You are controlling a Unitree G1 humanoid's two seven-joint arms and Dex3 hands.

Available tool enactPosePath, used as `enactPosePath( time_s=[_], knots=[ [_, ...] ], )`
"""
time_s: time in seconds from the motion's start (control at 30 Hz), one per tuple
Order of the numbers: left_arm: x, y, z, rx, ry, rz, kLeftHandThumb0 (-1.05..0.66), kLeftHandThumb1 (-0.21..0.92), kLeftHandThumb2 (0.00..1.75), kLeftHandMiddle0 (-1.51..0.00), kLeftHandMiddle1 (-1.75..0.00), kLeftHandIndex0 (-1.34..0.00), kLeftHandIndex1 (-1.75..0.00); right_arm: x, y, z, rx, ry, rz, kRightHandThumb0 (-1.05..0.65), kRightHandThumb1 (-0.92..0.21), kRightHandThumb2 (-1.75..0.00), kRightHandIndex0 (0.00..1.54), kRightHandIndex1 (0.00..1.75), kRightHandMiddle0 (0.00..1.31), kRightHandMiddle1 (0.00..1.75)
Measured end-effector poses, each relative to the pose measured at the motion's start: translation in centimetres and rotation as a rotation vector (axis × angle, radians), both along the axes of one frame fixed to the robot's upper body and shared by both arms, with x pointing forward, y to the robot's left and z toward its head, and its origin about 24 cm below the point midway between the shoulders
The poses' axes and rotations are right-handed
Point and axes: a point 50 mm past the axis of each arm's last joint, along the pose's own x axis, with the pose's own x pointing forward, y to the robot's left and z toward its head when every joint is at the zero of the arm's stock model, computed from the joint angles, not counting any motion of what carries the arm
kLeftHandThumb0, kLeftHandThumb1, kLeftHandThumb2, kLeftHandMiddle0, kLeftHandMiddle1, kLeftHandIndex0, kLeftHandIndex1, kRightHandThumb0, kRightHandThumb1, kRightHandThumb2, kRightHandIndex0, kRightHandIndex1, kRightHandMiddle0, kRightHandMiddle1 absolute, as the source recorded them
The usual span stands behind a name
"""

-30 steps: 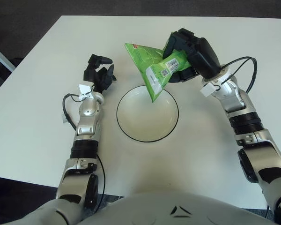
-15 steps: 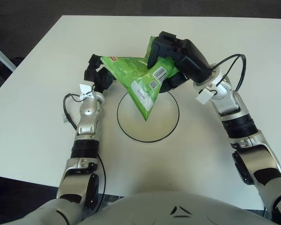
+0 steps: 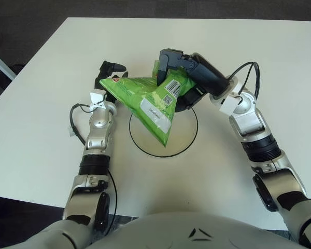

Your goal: Put the snack into the plate.

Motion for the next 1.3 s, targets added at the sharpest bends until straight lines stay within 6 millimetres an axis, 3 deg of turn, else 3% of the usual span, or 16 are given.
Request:
enactPosePath(
  time_s=[0.03,0.1,0.2,0.3,0.47,0.67,0.7,0.77,0.87,1.03,1.3],
  knots=[
    [0.0,-0.1,0.1,0.001,-0.002,-0.001,-0.35,0.92,0.34,-0.75,-1.75,-0.39,-1.56,-0.1,-0.2,-0.1,-0.008,-0.028,0.005,0.27,-0.45,-1.09,0.48,1.73,0.64,1.62],
    [0.0,-0.2,0.1,0.0,-0.003,-0.003,-0.35,0.92,0.34,-0.75,-1.75,-0.39,-1.56,-0.2,-0.8,-0.7,-0.03,-0.073,0.014,0.14,-0.47,-1.02,0.47,1.71,0.63,1.48],
    [0.1,-0.3,0.1,-0.004,-0.001,-0.003,-0.35,0.92,0.34,-0.76,-1.75,-0.39,-1.56,-0.1,-2.0,-1.7,-0.077,-0.096,0.014,0.04,-0.73,-0.56,0.49,1.58,0.56,1.28],
    [0.1,-0.2,0.0,-0.001,0.002,0.001,-0.35,0.92,0.34,-0.76,-1.74,-0.39,-1.56,0.4,-3.1,-2.5,-0.118,-0.08,0.0,0.01,-0.86,-0.36,0.49,1.53,0.44,1.27],
    [0.2,0.0,-0.2,0.008,0.013,0.004,-0.35,0.92,0.34,-0.76,-1.74,-0.39,-1.56,0.6,-3.6,-2.7,-0.147,-0.055,0.026,0.0,-0.91,-0.3,0.47,1.53,0.38,1.29],
    [0.4,0.2,-0.4,0.017,0.019,0.007,-0.35,0.92,0.35,-0.76,-1.74,-0.38,-1.56,0.7,-3.4,-1.8,-0.17,-0.009,0.132,0.0,-0.92,-0.31,0.4,1.55,0.39,1.32],
    [0.5,0.2,-0.4,0.018,0.018,0.007,-0.35,0.92,0.35,-0.76,-1.74,-0.38,-1.56,0.7,-3.4,-1.7,-0.174,-0.004,0.143,0.01,-0.89,-0.3,0.35,1.39,0.37,1.24],
    [0.6,0.3,-0.5,0.02,0.016,0.007,-0.35,0.92,0.34,-0.76,-1.74,-0.39,-1.56,0.8,-3.4,-1.5,-0.183,0.005,0.159,0.02,-0.84,-0.25,0.36,0.76,0.43,0.8],
    [0.7,0.3,-0.6,0.02,0.015,0.003,-0.35,0.92,0.34,-0.76,-1.74,-0.39,-1.56,0.9,-3.5,-1.4,-0.207,0.032,0.175,0.03,-0.83,-0.21,0.33,0.25,0.48,0.37],
    [0.8,0.3,-0.6,0.017,0.006,-0.006,-0.35,0.92,0.33,-0.75,-1.69,-0.4,-1.54,1.4,-3.8,-1.8,-0.265,0.117,0.211,0.06,-0.82,-0.28,0.21,0.04,0.41,0.08],
    [0.9,0.3,-0.6,0.018,-0.005,-0.017,-0.36,0.92,0.33,-0.74,-1.67,-0.4,-1.54,1.9,-4.1,-1.5,-0.295,0.175,0.254,0.1,-0.73,-0.53,0.22,0.0,0.42,0.01]
  ],
)
